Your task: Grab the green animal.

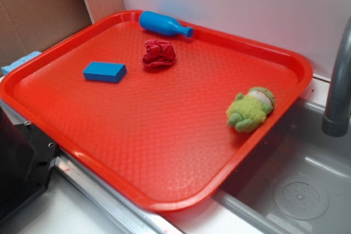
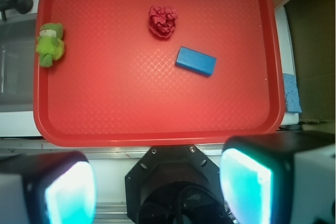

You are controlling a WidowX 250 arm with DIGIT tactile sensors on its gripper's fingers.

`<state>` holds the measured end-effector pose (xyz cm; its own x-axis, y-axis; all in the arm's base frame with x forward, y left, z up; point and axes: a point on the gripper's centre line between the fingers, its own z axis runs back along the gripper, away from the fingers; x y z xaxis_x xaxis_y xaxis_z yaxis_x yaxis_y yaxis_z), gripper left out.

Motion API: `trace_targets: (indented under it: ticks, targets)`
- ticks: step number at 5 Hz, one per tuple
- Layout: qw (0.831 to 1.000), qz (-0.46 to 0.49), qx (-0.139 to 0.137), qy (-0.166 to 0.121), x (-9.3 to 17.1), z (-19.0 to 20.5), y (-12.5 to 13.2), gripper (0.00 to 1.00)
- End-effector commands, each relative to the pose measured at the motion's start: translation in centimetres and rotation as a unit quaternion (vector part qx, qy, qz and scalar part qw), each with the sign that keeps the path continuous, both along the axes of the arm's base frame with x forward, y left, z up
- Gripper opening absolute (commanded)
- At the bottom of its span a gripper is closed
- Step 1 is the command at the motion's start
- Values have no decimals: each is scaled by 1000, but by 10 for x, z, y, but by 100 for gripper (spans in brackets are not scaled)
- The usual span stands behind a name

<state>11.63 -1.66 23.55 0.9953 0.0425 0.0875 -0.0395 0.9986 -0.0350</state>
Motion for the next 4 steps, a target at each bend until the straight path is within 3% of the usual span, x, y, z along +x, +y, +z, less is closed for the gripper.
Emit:
trace_targets:
  ticks: [1,2,4]
  targets:
    - [1000,0,0,0,0,0,0,100]
    - [1000,5,-1,-4,9,-6,-7,100]
    - [998,23,-46,-23,43,-36,-39,100]
